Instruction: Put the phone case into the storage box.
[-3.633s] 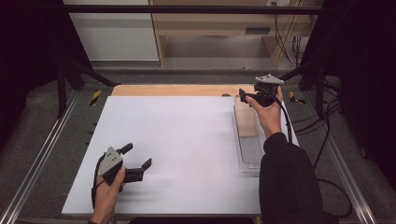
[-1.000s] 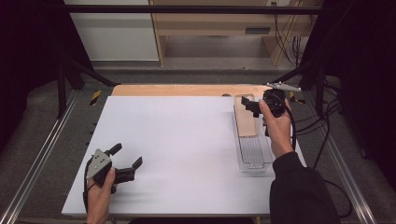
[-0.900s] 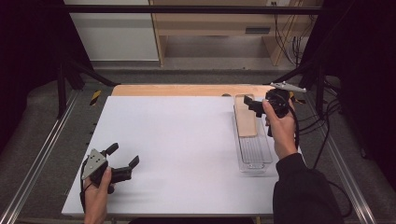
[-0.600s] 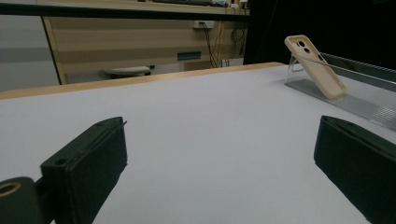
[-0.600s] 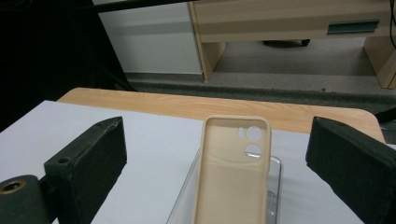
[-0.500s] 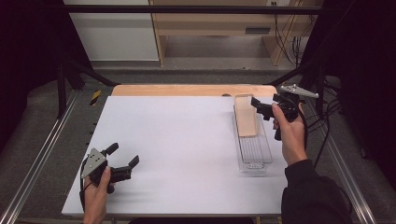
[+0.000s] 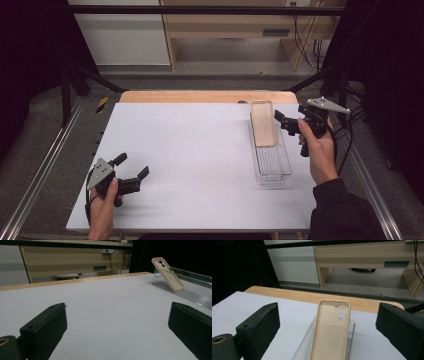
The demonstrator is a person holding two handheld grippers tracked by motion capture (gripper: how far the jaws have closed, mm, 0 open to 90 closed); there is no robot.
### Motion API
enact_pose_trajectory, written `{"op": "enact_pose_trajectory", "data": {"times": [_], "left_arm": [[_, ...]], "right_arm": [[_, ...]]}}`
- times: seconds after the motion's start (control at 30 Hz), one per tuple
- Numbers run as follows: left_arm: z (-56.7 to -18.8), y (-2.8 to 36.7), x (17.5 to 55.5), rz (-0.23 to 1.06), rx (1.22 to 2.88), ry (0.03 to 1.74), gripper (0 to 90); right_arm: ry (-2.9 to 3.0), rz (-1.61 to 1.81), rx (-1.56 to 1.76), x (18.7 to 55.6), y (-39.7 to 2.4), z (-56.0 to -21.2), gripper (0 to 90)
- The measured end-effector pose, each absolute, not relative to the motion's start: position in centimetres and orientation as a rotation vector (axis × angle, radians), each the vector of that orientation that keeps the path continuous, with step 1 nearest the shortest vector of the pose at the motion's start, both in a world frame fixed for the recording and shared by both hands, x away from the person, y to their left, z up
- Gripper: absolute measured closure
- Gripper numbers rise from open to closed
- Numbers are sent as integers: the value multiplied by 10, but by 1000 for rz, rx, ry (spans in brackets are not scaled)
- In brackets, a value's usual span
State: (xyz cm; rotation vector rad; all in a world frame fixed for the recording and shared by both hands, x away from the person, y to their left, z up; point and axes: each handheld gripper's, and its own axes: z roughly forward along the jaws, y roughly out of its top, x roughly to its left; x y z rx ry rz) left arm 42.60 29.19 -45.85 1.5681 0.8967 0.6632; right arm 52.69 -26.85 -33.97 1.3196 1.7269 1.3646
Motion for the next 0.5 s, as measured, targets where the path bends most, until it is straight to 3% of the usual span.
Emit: {"op": "enact_pose_trajectory", "data": {"times": [0.5], "left_arm": [[-458, 293, 426, 659, 1568, 896, 16]], "right_arm": [[1688, 1393, 1263, 503, -284, -325, 58]]}}
